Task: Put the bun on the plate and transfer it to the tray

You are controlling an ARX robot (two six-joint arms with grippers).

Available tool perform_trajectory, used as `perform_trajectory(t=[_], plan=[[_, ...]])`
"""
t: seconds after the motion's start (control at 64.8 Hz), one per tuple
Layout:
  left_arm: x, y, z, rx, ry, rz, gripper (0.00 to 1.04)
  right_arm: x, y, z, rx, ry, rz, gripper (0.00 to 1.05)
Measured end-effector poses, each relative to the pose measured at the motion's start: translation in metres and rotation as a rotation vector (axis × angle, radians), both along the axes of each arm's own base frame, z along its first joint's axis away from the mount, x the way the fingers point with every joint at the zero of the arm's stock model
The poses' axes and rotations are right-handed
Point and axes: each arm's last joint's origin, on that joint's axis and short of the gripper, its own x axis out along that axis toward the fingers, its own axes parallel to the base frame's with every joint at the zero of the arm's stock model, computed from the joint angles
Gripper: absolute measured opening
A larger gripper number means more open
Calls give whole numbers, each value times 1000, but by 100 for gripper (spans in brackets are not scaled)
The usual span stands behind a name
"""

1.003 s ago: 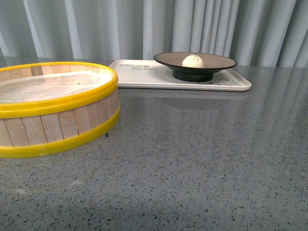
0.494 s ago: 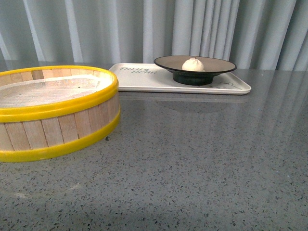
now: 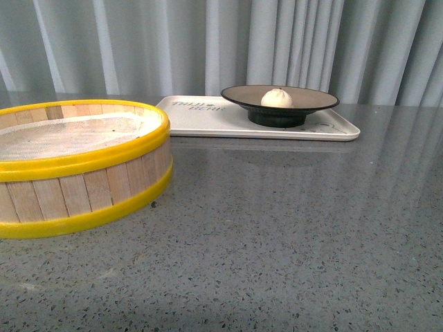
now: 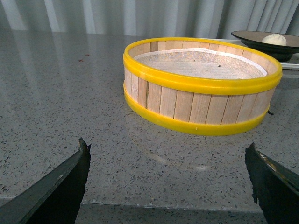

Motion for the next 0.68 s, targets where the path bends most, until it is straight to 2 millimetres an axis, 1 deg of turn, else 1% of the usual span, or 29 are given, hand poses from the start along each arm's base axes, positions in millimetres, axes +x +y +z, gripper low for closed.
perform_trajectory(t=[0.031, 0.046, 0.077, 0.247, 0.293, 0.324, 0.355, 0.432, 0.679], plan=[[0, 0, 0, 0, 0, 0, 98, 0, 0, 0, 0, 0, 0, 42], [0, 0, 0, 0, 0, 0, 98, 0, 0, 0, 0, 0, 0, 44], [0, 0, 0, 0, 0, 0, 98, 0, 0, 0, 0, 0, 0, 52], [0, 0, 0, 0, 0, 0, 98, 0, 0, 0, 0, 0, 0, 81], [0, 0, 0, 0, 0, 0, 98, 0, 0, 0, 0, 0, 0, 92], [0, 0, 0, 0, 0, 0, 98, 0, 0, 0, 0, 0, 0, 97], [0, 0, 0, 0, 0, 0, 98, 0, 0, 0, 3, 0, 0, 98], [0, 0, 0, 0, 0, 0, 98, 0, 0, 0, 3, 0, 0, 95], [0, 0, 0, 0, 0, 0, 98, 0, 0, 0, 3, 0, 0, 96]])
